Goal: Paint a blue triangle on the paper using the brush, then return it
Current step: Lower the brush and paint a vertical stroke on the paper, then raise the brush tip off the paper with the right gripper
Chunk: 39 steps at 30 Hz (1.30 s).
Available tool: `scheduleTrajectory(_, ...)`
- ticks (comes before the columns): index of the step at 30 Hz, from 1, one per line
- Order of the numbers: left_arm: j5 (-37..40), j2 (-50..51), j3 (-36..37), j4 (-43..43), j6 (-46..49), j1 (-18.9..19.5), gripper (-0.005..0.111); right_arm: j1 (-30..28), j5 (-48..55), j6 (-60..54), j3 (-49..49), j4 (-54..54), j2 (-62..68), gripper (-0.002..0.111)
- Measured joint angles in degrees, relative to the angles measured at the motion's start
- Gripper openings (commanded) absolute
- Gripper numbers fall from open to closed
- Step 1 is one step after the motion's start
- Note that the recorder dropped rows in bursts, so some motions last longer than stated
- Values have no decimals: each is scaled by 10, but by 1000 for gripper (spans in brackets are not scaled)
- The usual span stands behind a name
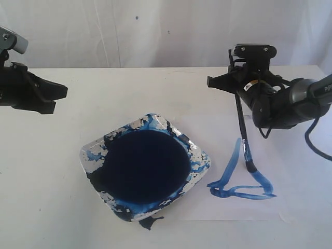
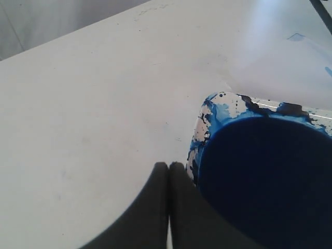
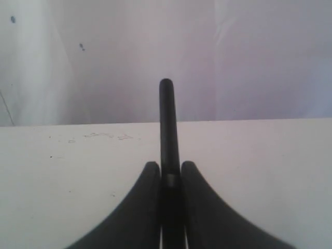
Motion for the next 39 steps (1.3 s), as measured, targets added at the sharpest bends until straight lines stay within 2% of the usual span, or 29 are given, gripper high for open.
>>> scheduleTrajectory(8,0,0,0,0,0,0,0,0,-70,32,-41,-24,44,1)
scheduleTrajectory(22,10,0,0,0,0,0,0,0,-119,36,-84,-26,57,1)
scheduleTrajectory(29,17,0,0,0,0,0,0,0,-31,36,-84,-26,7,1)
scheduleTrajectory(39,17,0,0,0,0,0,0,0,152,36,-68,-27,-138,0)
